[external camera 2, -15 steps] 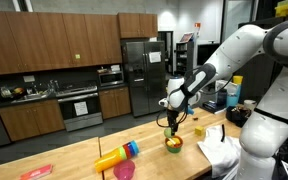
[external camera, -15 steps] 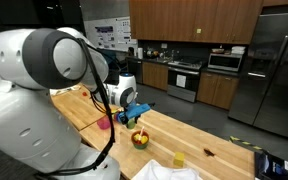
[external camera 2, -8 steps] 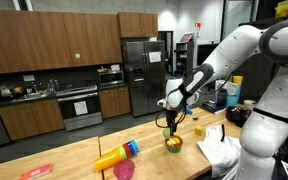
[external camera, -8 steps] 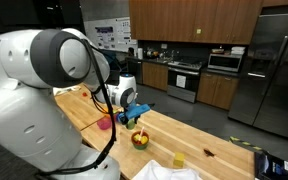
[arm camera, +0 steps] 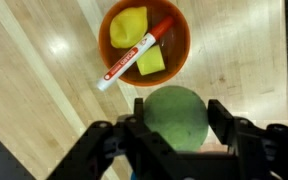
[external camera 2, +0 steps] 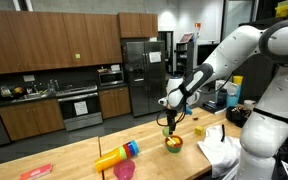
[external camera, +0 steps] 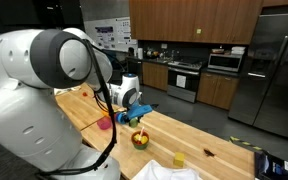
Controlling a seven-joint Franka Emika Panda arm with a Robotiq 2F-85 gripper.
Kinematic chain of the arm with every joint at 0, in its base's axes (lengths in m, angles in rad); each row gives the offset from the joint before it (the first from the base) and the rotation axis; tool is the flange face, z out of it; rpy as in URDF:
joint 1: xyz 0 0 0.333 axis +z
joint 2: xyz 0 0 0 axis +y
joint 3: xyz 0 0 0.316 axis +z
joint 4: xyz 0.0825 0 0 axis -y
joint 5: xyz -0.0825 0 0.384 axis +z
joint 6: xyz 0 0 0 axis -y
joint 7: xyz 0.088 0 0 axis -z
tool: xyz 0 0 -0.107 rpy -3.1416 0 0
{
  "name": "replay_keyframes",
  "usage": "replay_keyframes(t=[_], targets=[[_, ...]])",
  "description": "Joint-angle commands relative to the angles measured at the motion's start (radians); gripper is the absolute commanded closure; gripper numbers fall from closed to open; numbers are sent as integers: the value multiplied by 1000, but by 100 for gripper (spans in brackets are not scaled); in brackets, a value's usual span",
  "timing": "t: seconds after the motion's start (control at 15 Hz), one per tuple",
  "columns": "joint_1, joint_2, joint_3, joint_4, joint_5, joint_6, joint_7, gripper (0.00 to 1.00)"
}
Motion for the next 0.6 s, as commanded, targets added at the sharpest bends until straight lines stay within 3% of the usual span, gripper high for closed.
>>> replay_keyframes(t=[0.0,0.4,0.47,0.53], targets=[[-8,-52,-79,-27,32,51,69,61],[-85,-209,-210,-140,33,31,190,61],[-88,-174,-233,-78,42,13,212,61],[-64,-132,-224,-87,9,34,181,61]])
